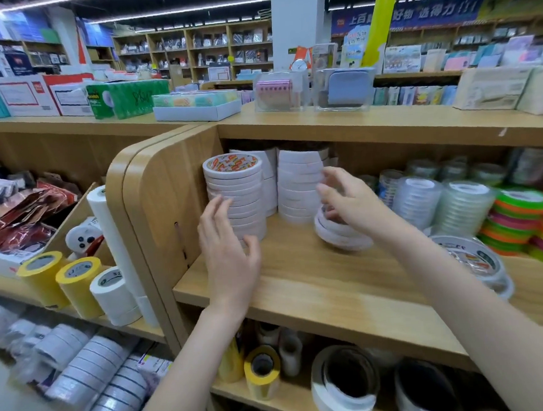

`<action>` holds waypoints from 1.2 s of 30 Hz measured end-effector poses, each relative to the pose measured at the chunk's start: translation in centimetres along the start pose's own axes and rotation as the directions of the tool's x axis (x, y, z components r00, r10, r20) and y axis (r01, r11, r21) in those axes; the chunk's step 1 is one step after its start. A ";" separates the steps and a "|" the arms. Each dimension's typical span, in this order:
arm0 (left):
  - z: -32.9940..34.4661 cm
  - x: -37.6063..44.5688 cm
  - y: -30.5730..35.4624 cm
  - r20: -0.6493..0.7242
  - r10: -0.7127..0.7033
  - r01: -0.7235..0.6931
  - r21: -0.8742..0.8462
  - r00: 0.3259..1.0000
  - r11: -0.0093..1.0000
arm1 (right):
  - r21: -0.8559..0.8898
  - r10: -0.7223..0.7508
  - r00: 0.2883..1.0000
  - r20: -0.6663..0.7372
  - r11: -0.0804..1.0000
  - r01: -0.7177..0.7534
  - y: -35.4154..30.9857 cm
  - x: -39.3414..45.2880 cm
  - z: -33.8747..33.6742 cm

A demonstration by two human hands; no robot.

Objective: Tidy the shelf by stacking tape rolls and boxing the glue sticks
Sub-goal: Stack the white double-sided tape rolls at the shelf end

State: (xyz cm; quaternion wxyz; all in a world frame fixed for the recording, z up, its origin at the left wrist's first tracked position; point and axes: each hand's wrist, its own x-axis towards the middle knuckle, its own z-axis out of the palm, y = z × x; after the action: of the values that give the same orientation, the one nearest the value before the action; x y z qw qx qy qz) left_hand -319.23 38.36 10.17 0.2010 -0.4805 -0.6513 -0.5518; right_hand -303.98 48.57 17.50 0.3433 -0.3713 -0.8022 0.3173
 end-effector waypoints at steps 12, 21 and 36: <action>6.8 -4.1 9.7 0.472 0.364 -0.168 -0.407 0.803 0.898 | -0.625 0.285 0.958 0.036 0.754 -0.201 7.9 -13.8 -14.7; 7.2 -5.1 10.0 0.718 0.467 -0.093 -0.495 0.516 0.864 | -0.415 0.036 0.994 0.099 0.910 0.009 8.8 -14.6 -11.6; 4.8 -3.4 7.5 0.700 0.173 0.257 -0.464 0.692 0.847 | -0.066 0.009 0.989 0.150 0.998 0.001 7.8 -9.6 -12.0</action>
State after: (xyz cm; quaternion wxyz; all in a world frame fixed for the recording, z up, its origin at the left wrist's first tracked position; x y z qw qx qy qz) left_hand -310.02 40.84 9.96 -0.2240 -0.6775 -0.5100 -0.4804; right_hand -286.95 47.90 15.29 0.2689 -0.3589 -0.8351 0.3184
